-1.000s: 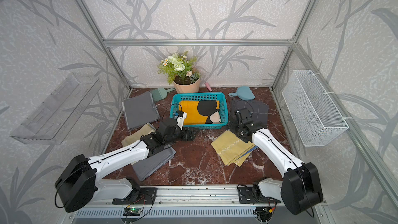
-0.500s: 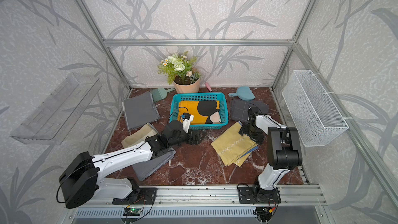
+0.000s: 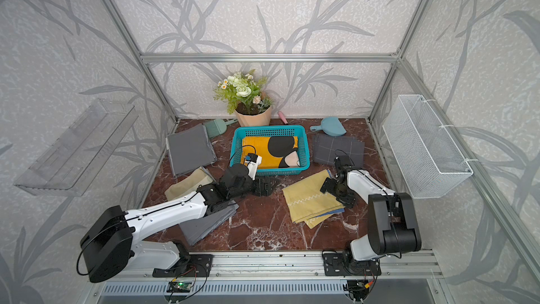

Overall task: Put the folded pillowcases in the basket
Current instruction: Move the pillowcase to the center of the board, then pick up the pillowcase at the center of the board.

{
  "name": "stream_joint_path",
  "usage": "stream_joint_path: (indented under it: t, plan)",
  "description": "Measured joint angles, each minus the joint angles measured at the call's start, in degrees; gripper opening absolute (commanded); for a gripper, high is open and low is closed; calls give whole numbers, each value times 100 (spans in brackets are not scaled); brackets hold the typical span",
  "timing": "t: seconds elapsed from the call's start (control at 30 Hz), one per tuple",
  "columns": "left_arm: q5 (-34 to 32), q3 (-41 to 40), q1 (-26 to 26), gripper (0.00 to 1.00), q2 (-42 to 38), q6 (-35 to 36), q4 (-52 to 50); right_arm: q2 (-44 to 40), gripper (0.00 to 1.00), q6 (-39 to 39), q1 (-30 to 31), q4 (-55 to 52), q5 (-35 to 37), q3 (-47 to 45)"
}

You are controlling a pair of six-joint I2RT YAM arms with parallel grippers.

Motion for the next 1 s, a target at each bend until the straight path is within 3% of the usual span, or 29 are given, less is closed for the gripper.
stream_joint_path:
  t: [0.23,0.4,0.6,0.7,0.87,1.0]
  plan:
    - [-155,-33,0,97,-166,31,-197,-149,99,1088,1963,87,-92,-160]
    - [-234,-376,2,97,-398,11,-249,-612,99,1582,2505,321,-319,-448]
    - [-37,-885,31,100,-442,-4,-260,-1456,99,1290,2468,-212,-15,-205]
    - [160,-879,96,100,-328,57,-236,-1663,99,927,2057,-219,94,-74]
    - [739,-874,310,100,87,195,-153,-1298,99,332,1021,-7,24,-153]
    - [1217,-872,396,100,511,258,35,-706,99,-72,697,216,-262,-131]
